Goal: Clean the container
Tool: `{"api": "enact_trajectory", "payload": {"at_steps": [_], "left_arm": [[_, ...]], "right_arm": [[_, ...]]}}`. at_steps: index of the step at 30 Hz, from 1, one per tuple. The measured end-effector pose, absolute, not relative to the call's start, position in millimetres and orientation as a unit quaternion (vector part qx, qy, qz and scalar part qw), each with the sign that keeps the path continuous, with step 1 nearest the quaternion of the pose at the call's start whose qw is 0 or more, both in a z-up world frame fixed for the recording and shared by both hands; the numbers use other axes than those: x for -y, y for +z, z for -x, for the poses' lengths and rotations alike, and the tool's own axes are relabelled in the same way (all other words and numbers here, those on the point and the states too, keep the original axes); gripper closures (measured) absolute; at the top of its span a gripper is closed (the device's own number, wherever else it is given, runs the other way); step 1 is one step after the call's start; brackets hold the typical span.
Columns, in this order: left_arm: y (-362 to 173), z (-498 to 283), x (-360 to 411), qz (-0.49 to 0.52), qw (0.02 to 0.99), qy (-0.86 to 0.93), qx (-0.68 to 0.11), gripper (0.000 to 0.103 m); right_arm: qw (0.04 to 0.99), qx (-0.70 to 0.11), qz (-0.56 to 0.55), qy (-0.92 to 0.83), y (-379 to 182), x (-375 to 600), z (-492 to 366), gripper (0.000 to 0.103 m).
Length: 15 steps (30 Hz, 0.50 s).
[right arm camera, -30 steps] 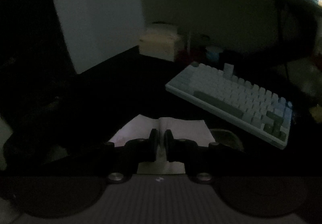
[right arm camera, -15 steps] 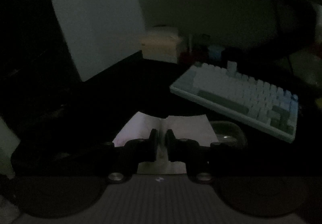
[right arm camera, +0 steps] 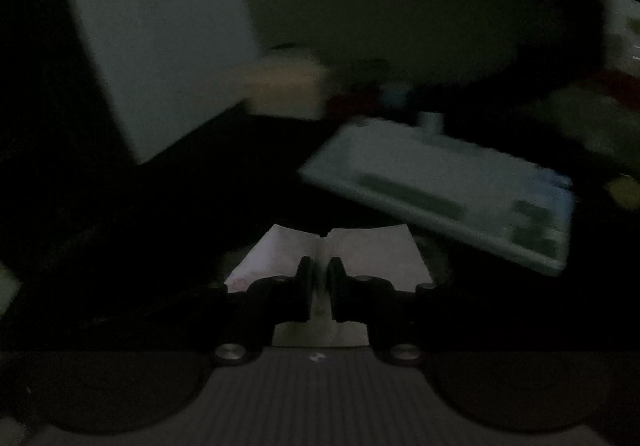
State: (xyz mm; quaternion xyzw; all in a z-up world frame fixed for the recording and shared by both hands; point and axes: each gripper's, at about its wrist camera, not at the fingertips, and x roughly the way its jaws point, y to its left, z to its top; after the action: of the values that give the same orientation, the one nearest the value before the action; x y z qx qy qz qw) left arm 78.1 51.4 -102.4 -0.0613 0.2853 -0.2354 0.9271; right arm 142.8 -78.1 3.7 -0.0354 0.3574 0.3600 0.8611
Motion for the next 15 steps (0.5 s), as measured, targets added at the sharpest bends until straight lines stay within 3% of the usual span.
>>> {"api": "enact_trajectory", "payload": {"at_steps": [4, 5, 6, 7, 8, 11, 15], "left_arm": [[-102, -78, -51, 0.065, 0.927, -0.236, -0.285, 0.022], [-102, -78, -52, 0.068, 0.928, -0.236, -0.281, 0.041], [-101, -76, -55, 0.073, 0.930, -0.236, -0.274, 0.073], [-99, -75, -57, 0.078, 0.931, -0.235, -0.267, 0.086], [-98, -73, -59, 0.082, 0.933, -0.237, -0.259, 0.092], [-95, -70, -71, 0.131, 0.928, -0.261, -0.230, 0.097], [-89, -66, -79, 0.162, 0.912, -0.310, -0.212, 0.096]], "right_arm": [[0.853, -0.358, 0.035, 0.377, 4, 74, -140, 0.093], [0.861, -0.357, 0.035, 0.362, 3, 76, -143, 0.093], [0.870, -0.352, 0.036, 0.342, 2, 79, -145, 0.095], [0.878, -0.345, 0.030, 0.330, 3, 84, -147, 0.095], [0.883, -0.334, 0.013, 0.330, 6, 91, -147, 0.095], [0.894, -0.307, -0.030, 0.326, 13, 109, -147, 0.095], [0.896, -0.303, -0.051, 0.321, 22, 123, -139, 0.095]]}}
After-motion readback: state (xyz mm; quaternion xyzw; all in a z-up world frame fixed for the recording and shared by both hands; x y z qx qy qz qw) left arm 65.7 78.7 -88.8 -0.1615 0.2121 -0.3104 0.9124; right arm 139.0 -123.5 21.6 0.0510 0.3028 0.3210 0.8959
